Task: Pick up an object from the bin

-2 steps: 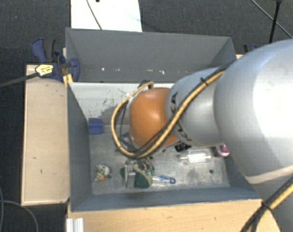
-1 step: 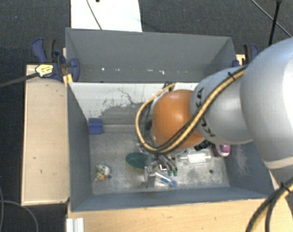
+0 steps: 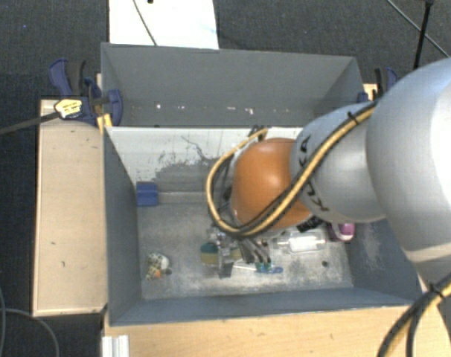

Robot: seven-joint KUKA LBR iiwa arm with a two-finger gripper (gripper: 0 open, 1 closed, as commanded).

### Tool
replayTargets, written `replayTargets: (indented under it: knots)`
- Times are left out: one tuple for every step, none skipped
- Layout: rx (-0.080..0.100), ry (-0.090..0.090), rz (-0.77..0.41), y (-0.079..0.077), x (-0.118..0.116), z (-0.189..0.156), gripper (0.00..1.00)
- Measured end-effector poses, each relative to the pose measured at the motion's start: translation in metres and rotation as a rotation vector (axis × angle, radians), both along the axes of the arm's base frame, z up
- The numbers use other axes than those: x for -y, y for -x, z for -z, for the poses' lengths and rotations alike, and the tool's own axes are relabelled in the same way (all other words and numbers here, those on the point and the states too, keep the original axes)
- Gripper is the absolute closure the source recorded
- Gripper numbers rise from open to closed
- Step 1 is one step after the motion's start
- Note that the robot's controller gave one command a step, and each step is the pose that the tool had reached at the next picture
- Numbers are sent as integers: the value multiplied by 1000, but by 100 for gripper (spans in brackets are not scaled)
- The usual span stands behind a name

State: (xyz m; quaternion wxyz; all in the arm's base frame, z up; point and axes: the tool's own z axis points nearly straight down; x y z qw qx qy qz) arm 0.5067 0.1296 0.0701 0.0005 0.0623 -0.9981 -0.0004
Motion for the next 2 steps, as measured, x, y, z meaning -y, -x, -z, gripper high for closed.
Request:
replayTargets:
  knots:
    - [12, -1, -11, -15, 9, -118, 100]
    - [10, -1, -2, 0, 8, -187, 100]
